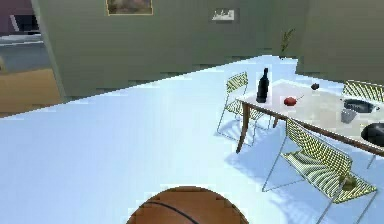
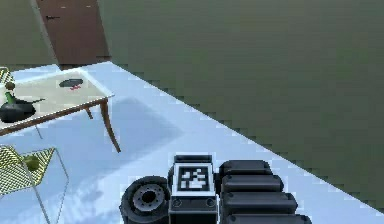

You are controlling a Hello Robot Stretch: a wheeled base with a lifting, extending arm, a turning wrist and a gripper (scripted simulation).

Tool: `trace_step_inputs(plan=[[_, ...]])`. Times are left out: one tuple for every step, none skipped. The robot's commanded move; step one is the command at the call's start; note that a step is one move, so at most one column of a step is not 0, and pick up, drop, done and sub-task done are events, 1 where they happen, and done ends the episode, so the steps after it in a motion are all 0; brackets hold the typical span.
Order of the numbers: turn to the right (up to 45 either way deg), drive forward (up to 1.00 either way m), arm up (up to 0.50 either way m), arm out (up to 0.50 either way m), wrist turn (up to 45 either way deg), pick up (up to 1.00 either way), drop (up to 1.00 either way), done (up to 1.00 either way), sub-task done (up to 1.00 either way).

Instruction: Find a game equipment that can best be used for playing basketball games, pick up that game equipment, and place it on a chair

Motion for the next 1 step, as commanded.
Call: trace_step_inputs(plan=[[-6.0, 0.0, 0.0, 0.0, 0.0, 0.0, 0.0, 0.0, 0.0]])
